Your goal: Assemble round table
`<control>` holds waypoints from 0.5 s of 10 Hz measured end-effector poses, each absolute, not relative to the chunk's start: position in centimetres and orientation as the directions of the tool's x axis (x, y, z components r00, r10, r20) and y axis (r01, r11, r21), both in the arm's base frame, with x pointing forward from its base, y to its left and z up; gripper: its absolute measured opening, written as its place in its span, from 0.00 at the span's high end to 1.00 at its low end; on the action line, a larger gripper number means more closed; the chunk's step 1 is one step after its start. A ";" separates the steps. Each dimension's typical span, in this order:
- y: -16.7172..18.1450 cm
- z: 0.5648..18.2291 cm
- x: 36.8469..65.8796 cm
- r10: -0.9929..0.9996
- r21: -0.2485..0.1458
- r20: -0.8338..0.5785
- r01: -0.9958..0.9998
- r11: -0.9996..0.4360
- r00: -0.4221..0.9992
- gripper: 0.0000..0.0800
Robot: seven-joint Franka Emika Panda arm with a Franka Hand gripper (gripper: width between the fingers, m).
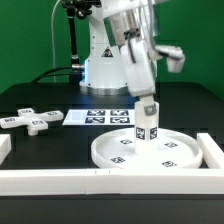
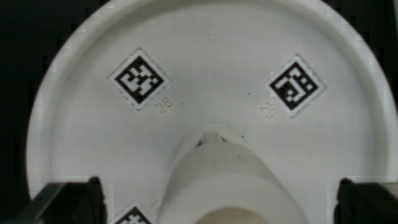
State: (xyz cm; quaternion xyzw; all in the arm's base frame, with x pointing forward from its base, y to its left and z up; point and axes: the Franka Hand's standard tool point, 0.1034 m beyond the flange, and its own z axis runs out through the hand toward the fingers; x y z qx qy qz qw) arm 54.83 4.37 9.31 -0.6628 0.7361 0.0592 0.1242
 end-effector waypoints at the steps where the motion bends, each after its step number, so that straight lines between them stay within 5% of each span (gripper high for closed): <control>1: 4.5 9.0 54.7 -0.961 -0.073 -0.260 -0.991 0.113 -0.090 0.19; 4: 4.5 8.9 54.6 -0.962 -0.073 -0.259 -0.992 0.105 -0.082 0.19; 5: 4.2 8.8 54.3 -0.970 -0.098 -0.239 -0.995 -0.015 0.038 0.19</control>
Offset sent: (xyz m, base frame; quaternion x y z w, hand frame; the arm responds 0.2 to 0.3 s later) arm 0.0000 0.0000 0.0000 0.0000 0.0000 0.0000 1.0000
